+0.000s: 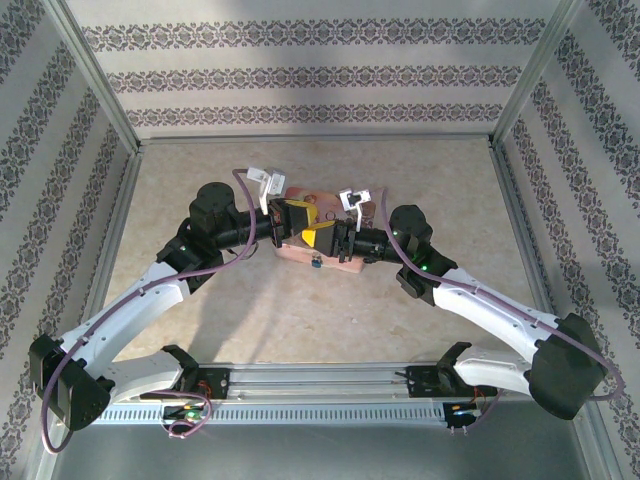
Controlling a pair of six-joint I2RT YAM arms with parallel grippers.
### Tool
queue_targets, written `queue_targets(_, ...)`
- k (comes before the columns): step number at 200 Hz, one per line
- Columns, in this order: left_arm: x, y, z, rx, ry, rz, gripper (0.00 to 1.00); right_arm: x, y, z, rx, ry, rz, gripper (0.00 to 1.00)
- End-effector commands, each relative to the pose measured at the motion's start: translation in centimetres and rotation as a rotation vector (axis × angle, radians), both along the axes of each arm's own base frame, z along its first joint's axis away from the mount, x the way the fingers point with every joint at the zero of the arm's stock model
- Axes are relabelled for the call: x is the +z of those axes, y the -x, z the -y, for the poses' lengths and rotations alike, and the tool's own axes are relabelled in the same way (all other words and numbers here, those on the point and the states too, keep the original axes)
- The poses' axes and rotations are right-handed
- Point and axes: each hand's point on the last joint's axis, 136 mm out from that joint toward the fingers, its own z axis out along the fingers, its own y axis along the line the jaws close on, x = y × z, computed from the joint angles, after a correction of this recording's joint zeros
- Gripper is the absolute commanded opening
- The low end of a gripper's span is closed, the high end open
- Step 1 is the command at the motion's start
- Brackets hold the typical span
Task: Unlock a padlock with a key
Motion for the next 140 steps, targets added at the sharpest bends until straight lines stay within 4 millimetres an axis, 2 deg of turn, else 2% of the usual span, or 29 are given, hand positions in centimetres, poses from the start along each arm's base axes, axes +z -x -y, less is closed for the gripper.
queue_targets(1, 1.7, 0.0, 0.0, -0.013, 0.043, 0.046, 0.0, 2.0, 0.1, -0.2, 0.003, -0.041, 0.044, 0.18)
queue_targets(63, 1.8, -0.2, -0.4, 0.014, 0.05, 0.046, 0.0, 1.4, 0.1, 0.1, -0.008, -0.029, 0.039, 0.0)
queue_targets(109, 2.6, -1.3, -2.9, 0.135, 0.069, 0.065, 0.26, -0.2, -0.2, 0.9, -0.043, 0.026, 0.018, 0.0)
queue_targets(140, 2.8, -1.7, -5.4, 0.233, 0.061, 0.079, 0.48, -2.8, -0.5, 2.0, -0.088, 0.144, 0.001, 0.0)
